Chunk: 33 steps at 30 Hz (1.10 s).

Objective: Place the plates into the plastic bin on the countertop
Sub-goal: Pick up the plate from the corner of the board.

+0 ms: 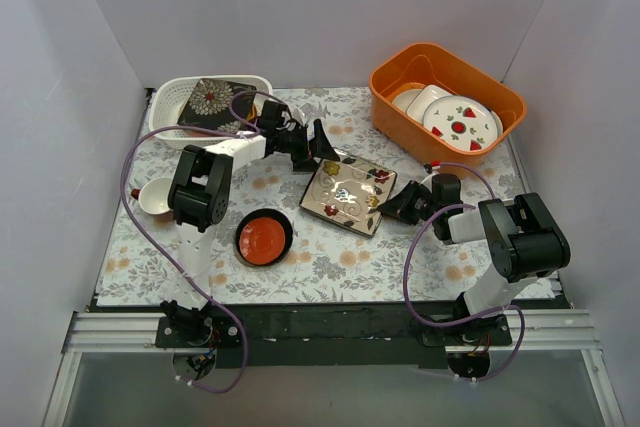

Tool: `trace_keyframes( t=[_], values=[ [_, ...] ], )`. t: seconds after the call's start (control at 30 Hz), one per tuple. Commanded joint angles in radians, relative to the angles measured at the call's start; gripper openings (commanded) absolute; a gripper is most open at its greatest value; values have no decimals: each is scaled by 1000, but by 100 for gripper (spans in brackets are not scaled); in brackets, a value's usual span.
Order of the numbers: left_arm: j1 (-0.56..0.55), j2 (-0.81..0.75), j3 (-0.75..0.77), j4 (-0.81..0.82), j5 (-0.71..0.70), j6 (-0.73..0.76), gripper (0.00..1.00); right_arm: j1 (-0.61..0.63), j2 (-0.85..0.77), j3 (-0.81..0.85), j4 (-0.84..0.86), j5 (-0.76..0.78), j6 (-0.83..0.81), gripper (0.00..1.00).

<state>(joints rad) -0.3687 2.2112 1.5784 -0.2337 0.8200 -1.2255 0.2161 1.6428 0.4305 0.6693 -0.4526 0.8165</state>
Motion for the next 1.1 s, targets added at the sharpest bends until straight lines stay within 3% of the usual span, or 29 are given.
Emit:
trace_keyframes(
  t=[0.0, 0.17, 0.33, 0.5, 0.8, 0.93, 1.07],
  values=[
    [-45, -159, -24, 154, 292, -112, 89, 23, 9, 42, 79, -44, -19, 7],
    [-47, -154, -44, 205, 308, -151, 81, 25, 5, 40, 82, -43, -17, 6],
    [-49, -134, -14, 109, 252, -98, 79, 25, 8, 39, 85, -44, -16, 6],
    [-56, -119, 12, 63, 234, -60, 70, 26, 11, 40, 90, -47, -14, 5],
    [-130, -87, 103, -127, 105, 92, 63, 26, 11, 37, 101, -52, -10, 5],
    [-134, -79, 104, -131, 108, 98, 43, 26, 8, 34, 102, -54, -10, 5],
    [-142, -71, 107, -131, 122, 101, 32, 26, 3, 33, 102, -51, -11, 5]
  ],
)
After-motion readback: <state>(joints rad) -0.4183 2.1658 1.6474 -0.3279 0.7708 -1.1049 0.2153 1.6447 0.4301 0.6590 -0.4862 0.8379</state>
